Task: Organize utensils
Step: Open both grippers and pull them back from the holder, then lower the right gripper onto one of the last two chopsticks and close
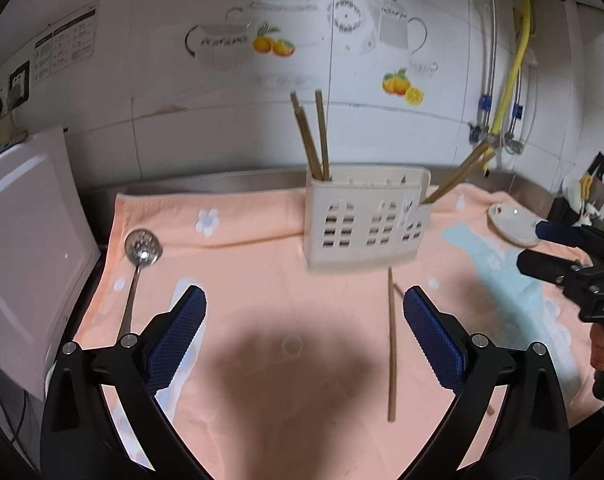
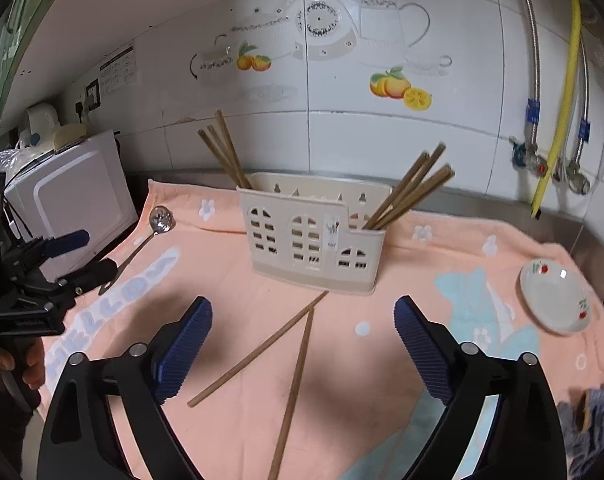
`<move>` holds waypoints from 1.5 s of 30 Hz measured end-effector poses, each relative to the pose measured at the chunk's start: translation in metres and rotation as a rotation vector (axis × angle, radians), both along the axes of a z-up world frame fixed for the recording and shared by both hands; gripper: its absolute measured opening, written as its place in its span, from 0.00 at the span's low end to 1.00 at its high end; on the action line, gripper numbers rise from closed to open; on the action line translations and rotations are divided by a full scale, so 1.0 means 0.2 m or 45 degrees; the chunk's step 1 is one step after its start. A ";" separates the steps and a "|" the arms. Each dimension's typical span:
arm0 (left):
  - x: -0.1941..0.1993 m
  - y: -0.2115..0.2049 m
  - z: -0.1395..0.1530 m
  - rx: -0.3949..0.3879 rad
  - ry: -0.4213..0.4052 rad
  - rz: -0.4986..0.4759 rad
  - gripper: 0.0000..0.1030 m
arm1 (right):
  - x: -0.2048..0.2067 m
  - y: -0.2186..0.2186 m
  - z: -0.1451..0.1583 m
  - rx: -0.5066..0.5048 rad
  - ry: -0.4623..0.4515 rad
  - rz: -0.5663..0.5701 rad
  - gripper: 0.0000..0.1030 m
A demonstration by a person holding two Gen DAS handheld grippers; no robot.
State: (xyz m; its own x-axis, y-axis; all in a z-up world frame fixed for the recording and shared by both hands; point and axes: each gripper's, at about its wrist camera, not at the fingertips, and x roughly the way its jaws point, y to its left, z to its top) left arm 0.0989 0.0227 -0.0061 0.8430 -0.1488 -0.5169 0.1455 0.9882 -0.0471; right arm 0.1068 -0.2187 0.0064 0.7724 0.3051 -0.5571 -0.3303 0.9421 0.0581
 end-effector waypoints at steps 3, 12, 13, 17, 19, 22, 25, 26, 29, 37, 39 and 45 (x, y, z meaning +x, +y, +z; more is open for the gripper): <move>-0.02 0.00 -0.04 0.008 0.018 0.013 0.95 | -0.03 0.00 -0.05 -0.009 0.014 -0.003 0.88; -0.04 0.02 -0.14 -0.001 0.087 0.057 0.95 | -0.11 0.02 -0.21 -0.048 0.076 -0.002 0.88; -0.04 0.02 -0.15 0.000 0.094 0.057 0.95 | -0.11 0.02 -0.22 -0.049 0.083 -0.002 0.88; -0.05 0.00 -0.20 0.023 0.123 0.064 0.95 | -0.15 0.02 -0.31 -0.047 0.126 -0.009 0.88; -0.05 0.00 -0.23 0.031 0.137 0.063 0.95 | -0.16 0.02 -0.35 -0.044 0.146 -0.008 0.88; -0.05 -0.02 -0.26 0.036 0.157 0.056 0.95 | -0.18 0.04 -0.41 -0.057 0.166 -0.017 0.88; -0.05 -0.03 -0.28 0.037 0.169 0.053 0.95 | -0.20 0.05 -0.45 -0.061 0.179 -0.020 0.88; -0.05 -0.03 -0.29 0.036 0.172 0.053 0.95 | -0.20 0.05 -0.46 -0.057 0.184 -0.022 0.88; -0.05 -0.03 -0.31 0.034 0.183 0.052 0.95 | -0.21 0.06 -0.49 -0.033 0.208 -0.025 0.88; -0.05 0.00 -0.33 0.019 0.201 0.071 0.95 | -0.22 0.05 -0.54 0.002 0.245 -0.047 0.88; -0.04 0.01 -0.34 0.006 0.205 0.076 0.95 | -0.22 0.06 -0.55 0.003 0.248 -0.048 0.86; -0.04 0.02 -0.36 -0.006 0.215 0.076 0.95 | -0.21 0.04 -0.57 0.024 0.270 -0.060 0.72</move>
State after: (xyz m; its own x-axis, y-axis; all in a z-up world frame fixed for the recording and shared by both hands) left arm 0.0906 0.0265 -0.0787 0.7515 -0.1037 -0.6515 0.0759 0.9946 -0.0709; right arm 0.0656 -0.2101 -0.1067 0.6521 0.2832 -0.7032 -0.2644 0.9543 0.1392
